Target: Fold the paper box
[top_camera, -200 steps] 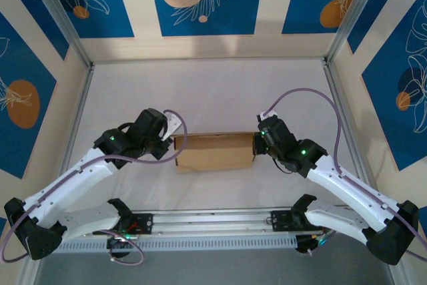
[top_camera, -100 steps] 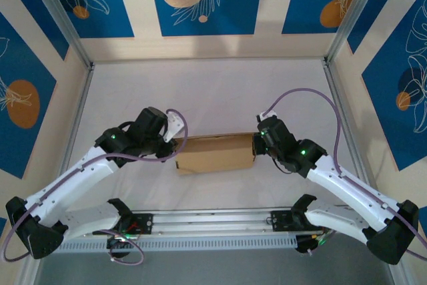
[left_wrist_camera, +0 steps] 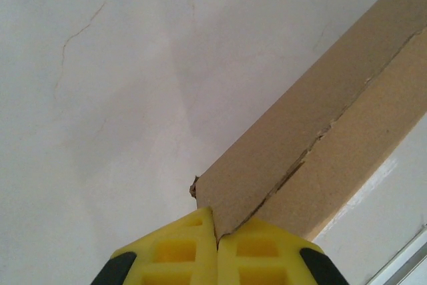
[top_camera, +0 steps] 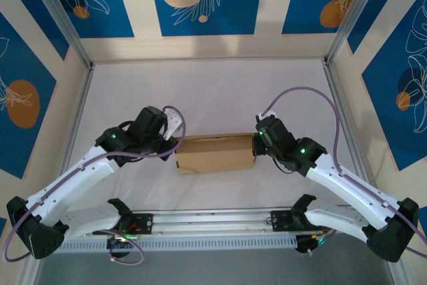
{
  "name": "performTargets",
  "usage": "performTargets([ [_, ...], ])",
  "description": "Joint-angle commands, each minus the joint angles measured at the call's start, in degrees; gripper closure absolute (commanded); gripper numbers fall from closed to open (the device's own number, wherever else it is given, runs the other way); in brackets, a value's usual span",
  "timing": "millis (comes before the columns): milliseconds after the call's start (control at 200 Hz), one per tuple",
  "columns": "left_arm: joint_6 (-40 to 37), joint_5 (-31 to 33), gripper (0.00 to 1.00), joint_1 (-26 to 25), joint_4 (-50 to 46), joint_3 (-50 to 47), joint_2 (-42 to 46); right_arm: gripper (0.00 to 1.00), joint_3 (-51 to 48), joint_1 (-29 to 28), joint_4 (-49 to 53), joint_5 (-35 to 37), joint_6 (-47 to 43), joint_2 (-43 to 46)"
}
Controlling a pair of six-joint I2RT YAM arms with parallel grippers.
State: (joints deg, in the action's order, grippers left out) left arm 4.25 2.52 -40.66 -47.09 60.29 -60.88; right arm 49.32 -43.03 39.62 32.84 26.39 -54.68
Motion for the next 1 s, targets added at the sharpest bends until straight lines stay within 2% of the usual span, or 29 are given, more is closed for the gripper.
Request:
performTargets([
  [0, 4.84, -5.06, 1.00, 1.32, 3.73, 0.35, 0.31, 1.00, 2.06, -0.88, 3.08, -2.62, -0.87, -1.05],
  [320, 12.22, -11.73, 1.00, 4.37, 5.38, -0.58, -1.71, 1.00, 2.01, -2.94, 2.67, -1.99, -0.73, -3.84],
  [560, 15.74, -13.05, 1.00, 7.23, 5.00, 0.50, -2.64, 1.00, 2.18, -4.00, 2.79, -1.11, -0.91, -4.91],
  [735, 19.70, -16.46, 1.00, 9.50, 6.37, -0.73, -3.09, 1.00, 1.86, -4.13, 2.37, -1.08, -0.73, -5.18],
  [875, 21.94, -18.75, 1.00, 9.97, 7.48, -1.80, -3.96, 1.00, 1.73, -4.16, 2.22, -1.16, -0.64, -5.28],
  [995, 21.44, -17.95, 1.00, 10.10, 7.42, -2.42, -3.89, 1.00, 1.53, -4.17, 2.19, -1.13, -0.55, -5.32],
])
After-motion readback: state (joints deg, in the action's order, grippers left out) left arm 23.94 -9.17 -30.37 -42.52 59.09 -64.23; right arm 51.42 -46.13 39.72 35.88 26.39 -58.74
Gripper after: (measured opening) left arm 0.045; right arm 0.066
